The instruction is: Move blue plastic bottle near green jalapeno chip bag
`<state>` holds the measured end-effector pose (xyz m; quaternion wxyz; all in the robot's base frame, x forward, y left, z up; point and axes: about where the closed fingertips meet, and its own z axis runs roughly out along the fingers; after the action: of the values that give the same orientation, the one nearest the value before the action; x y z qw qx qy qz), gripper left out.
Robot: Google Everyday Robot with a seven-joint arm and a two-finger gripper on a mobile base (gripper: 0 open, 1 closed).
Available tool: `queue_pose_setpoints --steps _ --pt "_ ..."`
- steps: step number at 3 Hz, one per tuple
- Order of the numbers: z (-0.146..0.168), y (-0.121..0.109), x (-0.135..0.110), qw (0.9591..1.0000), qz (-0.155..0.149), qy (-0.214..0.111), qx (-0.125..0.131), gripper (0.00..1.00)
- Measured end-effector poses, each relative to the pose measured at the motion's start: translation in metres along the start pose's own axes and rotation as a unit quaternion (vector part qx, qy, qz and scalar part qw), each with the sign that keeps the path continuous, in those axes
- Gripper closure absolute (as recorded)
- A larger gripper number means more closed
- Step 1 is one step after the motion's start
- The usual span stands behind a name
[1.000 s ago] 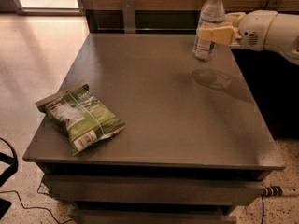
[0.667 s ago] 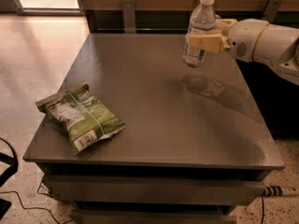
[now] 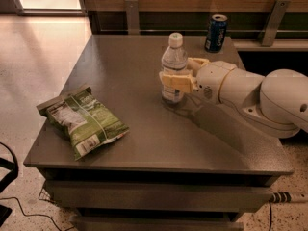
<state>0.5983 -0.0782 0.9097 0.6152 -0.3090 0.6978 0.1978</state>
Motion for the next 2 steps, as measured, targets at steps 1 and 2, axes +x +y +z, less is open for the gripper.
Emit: queue_pose_setpoints --steps 1,2 --pt "-0.0027 0.0259 0.0171 0.9996 0.008 0.028 -0.004 1.0" --pt "-0.0035 0.0254 0.0125 0.9996 0.008 0.028 -0.004 1.0"
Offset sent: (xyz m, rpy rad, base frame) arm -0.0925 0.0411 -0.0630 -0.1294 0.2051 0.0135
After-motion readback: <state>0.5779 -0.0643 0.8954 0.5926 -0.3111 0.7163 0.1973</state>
